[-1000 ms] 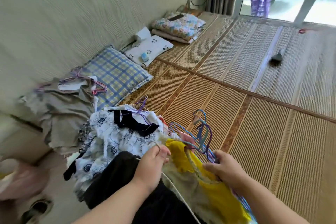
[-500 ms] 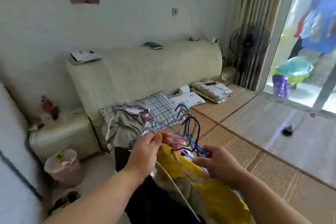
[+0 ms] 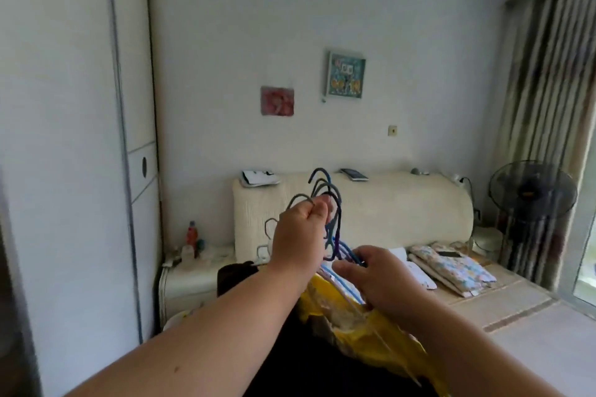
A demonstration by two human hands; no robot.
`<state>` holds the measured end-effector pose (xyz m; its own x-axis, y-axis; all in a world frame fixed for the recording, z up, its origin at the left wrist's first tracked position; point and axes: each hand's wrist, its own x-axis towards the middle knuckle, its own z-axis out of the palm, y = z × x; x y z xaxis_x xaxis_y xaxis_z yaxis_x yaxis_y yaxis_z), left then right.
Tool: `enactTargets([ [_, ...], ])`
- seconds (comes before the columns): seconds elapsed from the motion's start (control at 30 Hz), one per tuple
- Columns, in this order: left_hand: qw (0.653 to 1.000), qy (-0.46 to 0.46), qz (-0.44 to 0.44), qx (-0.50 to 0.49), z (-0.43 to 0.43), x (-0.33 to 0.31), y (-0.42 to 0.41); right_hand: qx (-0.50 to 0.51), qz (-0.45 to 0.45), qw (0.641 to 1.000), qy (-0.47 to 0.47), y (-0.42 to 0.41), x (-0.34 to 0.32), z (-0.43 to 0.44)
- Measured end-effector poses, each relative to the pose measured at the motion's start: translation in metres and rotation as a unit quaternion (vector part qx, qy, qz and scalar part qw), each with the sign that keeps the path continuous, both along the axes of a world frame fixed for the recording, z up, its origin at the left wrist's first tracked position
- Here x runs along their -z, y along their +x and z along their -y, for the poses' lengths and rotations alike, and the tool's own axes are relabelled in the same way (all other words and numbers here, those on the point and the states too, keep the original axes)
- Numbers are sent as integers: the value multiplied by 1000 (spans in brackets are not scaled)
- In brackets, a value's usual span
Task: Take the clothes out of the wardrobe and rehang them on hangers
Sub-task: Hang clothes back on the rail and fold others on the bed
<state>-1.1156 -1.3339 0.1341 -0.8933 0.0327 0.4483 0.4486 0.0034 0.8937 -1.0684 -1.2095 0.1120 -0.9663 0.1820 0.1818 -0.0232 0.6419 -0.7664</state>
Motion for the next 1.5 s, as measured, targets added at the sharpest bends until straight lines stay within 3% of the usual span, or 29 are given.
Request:
enactTargets([
  [0.3,986,-58,9,-154,5,-10,10,-107,8,990,-88,-9,-6,33],
  [0.53,945,-45,11,-323,9,-9,12,-202,35,963,-174,-6,-10,38],
  [0.73,933,3,-26,-358,24,-17,31,-275,78,937,-199,-5,-26,36],
  [0.97,924,-15,-38,-379,40,-25,51,-360,139,893,-232,-5,-36,34],
  [1.2,944,56,-27,-324,52,-26,57,-344,87,926,-133,-20,-49,4],
  [1.27,943,33,-41,-327,49,-28,60,-361,79,922,-115,-18,-50,3],
  [1.4,914,-52,-45,-400,36,-33,66,-394,58,914,-82,-6,-49,12],
  [1.5,891,-64,-57,-446,32,-34,66,-407,33,911,-52,1,-47,18],
])
